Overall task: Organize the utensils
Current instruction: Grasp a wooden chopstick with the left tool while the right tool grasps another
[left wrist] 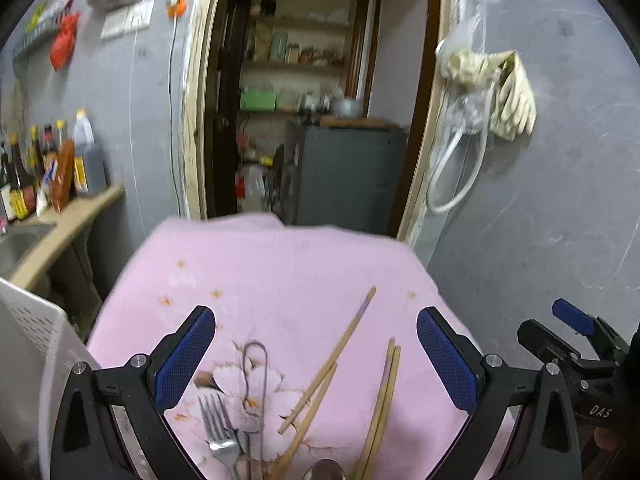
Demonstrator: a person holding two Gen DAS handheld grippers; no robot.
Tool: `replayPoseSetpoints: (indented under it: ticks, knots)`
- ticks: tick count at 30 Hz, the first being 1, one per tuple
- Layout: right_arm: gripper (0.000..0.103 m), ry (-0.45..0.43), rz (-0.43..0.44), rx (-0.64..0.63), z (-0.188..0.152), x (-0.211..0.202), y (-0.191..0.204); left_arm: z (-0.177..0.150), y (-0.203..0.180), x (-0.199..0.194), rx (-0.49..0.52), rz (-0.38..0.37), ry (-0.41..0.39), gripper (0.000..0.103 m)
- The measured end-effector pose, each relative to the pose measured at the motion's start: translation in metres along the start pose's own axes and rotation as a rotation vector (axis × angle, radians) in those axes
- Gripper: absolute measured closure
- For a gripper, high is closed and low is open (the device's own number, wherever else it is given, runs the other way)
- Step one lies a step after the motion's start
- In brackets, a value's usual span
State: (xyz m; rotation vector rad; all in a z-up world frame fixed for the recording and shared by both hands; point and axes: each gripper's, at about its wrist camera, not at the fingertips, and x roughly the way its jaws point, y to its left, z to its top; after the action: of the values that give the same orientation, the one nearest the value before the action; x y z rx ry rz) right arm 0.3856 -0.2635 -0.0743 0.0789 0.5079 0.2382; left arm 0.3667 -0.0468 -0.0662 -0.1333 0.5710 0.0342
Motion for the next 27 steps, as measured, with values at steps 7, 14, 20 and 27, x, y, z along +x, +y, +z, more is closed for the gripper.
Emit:
replayPoseSetpoints:
  ticks: [7, 14, 20, 27]
  knots:
    - [0.002, 0.115, 0.064, 0.06, -0.026, 0.047, -0.011, -0.012, 0.005, 0.048, -0.015, -0.037, 0.131, 0.013]
    - [0.023, 0.246, 0.109, 0.09, -0.047, 0.087, -0.009, -0.022, 0.017, 0.095, -0.049, -0.108, 0.261, 0.043]
    - [0.03, 0.323, 0.132, 0.062, -0.059, 0.106, 0.007, -0.032, 0.026, 0.114, -0.072, -0.153, 0.338, 0.062]
    - [0.03, 0.398, 0.145, -0.008, -0.07, 0.116, 0.041, -0.039, 0.034, 0.113, -0.082, -0.187, 0.365, 0.067]
